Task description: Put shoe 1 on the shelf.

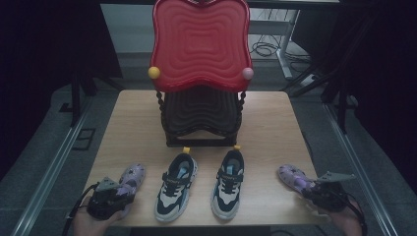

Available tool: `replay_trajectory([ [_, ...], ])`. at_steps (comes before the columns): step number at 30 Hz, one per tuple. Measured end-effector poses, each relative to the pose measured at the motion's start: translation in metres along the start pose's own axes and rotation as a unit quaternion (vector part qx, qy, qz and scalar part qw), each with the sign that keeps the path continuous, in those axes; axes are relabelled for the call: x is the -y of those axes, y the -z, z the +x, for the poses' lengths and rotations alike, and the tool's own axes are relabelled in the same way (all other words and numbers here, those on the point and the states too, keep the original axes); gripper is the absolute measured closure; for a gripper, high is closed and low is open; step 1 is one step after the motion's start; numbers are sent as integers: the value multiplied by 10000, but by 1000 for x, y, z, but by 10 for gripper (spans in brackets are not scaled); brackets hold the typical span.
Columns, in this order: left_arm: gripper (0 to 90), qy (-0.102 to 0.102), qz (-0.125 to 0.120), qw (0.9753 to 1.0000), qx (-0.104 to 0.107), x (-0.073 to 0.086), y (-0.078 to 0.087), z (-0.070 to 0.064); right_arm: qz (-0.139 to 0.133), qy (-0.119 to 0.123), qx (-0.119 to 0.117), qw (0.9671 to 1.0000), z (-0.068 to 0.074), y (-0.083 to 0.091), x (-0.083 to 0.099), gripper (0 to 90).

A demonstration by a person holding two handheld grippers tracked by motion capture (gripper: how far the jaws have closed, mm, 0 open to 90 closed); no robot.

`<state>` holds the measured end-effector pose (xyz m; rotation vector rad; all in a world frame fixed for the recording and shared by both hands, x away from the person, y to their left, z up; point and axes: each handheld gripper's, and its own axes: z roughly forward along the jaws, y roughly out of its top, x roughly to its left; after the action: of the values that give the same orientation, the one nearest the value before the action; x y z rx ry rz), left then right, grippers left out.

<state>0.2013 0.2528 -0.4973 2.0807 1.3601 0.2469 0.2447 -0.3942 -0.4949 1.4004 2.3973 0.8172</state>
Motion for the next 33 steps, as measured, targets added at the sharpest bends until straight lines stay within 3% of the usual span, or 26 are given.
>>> replay_trajectory([
  [5,851,-5,-92,9999,-94,1,5,1,-75,-39,-19,10000,-2,1,1,849],
  [11,860,70,-176,9998,-53,2,12,6,-182,-97,-16,9998,-3,2,1,852],
  [19,865,148,-315,9994,-82,1,24,16,-293,-126,150,9994,-3,7,-1,855],
  [22,864,168,-419,9990,-42,-1,30,20,-429,-204,243,9986,-5,12,0,855],
  [29,864,142,-645,9978,-29,-6,37,19,-708,-277,207,9969,-4,21,-1,855],
  [30,864,158,-687,9975,10,-7,39,19,-750,-277,192,9966,-4,21,-2,855],
  [32,864,209,-900,9953,286,-11,43,19,-869,-321,132,9956,-2,23,-5,855],
  [33,864,209,-900,9953,286,-11,43,19,-869,-321,132,9956,-2,23,-5,855],
])
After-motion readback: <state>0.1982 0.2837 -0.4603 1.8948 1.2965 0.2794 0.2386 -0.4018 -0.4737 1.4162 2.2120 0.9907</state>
